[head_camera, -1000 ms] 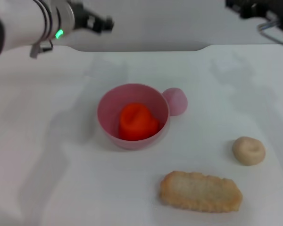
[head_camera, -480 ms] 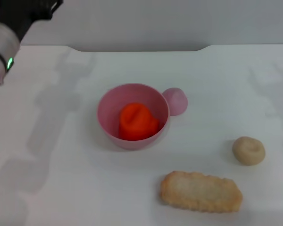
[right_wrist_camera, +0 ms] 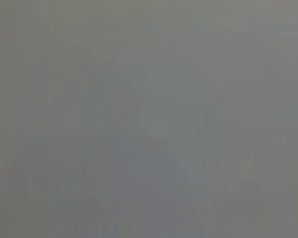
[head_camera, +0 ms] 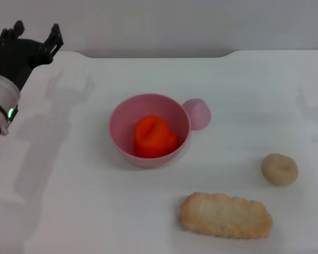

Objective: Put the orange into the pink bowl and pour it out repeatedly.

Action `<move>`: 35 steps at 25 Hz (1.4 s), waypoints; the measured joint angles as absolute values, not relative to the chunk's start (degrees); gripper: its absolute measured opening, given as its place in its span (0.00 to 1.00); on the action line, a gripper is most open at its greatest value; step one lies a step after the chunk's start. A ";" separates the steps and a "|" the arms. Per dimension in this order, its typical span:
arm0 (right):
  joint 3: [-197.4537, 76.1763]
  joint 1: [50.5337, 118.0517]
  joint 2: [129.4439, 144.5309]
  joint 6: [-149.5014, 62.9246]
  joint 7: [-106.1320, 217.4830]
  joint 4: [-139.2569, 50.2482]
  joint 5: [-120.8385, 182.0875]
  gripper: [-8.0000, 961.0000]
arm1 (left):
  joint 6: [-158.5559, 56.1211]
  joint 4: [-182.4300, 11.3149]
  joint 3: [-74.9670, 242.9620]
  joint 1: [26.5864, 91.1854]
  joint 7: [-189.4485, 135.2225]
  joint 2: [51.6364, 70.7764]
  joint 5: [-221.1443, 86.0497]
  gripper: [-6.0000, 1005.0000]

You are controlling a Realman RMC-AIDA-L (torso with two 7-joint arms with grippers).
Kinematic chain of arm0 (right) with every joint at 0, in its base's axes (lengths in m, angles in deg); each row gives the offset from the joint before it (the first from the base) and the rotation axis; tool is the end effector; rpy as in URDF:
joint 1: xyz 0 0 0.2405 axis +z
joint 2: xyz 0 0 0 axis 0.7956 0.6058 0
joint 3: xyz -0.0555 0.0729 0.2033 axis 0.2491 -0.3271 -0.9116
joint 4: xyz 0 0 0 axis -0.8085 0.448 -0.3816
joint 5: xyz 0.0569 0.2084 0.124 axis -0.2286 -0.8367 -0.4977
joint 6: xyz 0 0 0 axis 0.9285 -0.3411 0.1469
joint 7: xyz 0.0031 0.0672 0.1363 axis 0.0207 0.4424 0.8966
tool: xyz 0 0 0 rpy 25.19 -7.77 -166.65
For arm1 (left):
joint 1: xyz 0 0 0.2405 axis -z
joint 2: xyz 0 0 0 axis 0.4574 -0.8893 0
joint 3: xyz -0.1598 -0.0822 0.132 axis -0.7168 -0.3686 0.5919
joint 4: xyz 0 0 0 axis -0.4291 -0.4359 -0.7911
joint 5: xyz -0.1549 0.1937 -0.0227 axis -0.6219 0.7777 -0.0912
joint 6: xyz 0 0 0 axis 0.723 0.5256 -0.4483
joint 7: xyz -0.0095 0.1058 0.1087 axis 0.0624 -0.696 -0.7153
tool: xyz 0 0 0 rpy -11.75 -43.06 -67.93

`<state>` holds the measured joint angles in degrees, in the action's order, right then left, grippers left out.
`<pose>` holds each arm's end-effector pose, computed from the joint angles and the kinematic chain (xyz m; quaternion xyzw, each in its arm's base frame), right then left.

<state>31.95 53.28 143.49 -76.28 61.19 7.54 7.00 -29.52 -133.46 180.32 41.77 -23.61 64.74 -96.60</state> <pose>0.2769 0.3554 0.0306 -0.6711 0.2270 0.3185 0.6298 -0.2499 0.4101 0.0031 -0.7106 -0.2557 -0.2774 0.5940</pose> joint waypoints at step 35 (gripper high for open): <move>30.75 55.76 143.16 -78.28 64.69 1.73 4.03 0.77 | -26.81 -127.99 180.00 43.77 -21.29 64.48 -97.11 0.80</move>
